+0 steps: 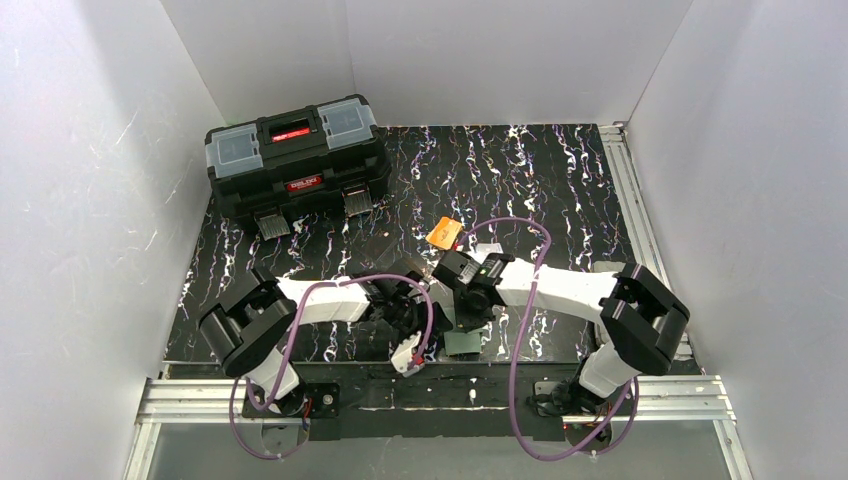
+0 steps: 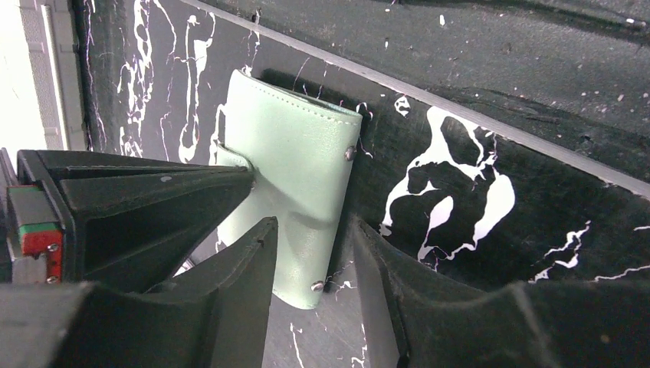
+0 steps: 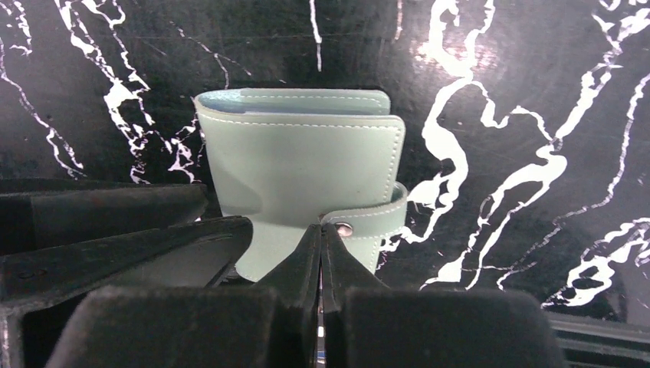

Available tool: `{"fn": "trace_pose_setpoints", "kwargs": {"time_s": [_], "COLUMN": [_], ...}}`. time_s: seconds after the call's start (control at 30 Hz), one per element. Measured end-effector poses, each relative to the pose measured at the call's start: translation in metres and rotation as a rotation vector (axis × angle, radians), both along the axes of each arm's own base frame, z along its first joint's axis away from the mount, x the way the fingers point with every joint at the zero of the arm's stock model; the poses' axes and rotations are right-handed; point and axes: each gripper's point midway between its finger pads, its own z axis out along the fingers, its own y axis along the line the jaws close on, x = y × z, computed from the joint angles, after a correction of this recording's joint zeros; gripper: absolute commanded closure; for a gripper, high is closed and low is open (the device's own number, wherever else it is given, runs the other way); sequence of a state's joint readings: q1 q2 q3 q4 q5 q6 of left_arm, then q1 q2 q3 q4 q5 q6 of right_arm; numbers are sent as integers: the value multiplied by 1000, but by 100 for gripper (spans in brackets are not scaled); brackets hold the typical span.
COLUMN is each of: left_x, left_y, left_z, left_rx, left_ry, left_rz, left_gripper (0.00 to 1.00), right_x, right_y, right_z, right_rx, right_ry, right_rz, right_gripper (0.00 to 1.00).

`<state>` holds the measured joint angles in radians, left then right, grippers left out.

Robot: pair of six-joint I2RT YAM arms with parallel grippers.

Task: Put the credit cards into the card holder
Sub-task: Close the card holder at the center of the board.

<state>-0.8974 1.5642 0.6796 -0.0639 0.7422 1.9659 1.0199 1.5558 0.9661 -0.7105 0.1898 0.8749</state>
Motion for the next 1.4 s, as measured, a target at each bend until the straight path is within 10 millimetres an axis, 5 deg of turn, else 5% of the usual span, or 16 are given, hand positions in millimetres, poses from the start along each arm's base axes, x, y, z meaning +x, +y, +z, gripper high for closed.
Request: {"fn": "trace_pose_setpoints", "kwargs": {"time_s": [0.43,0.5,0.6,0.8,1.4], "left_x": [1,1,0,0,-2], "left_y": [-5,-4,-5,-5,-6], "left_z": [-1,-1,-3,-3,-6], "left_rx": [17,25,34,39,56], "left_ry": [-9,-9,-7,-8,-28], "left_rz": [-35,-40,-46,-52,-83], "left_gripper": [64,66,67,68,73], "right_x": [0,0,0,5,2], "right_y": [7,7,3,-3,-5], "right_z": [0,3,8,24,11], "right_rx": [78,85,82,49,-90], "right_ry": [27,22,11,-16,9], "right_rz": [48,50,47,27,18], "right_gripper": [97,75,57,44,56]}}
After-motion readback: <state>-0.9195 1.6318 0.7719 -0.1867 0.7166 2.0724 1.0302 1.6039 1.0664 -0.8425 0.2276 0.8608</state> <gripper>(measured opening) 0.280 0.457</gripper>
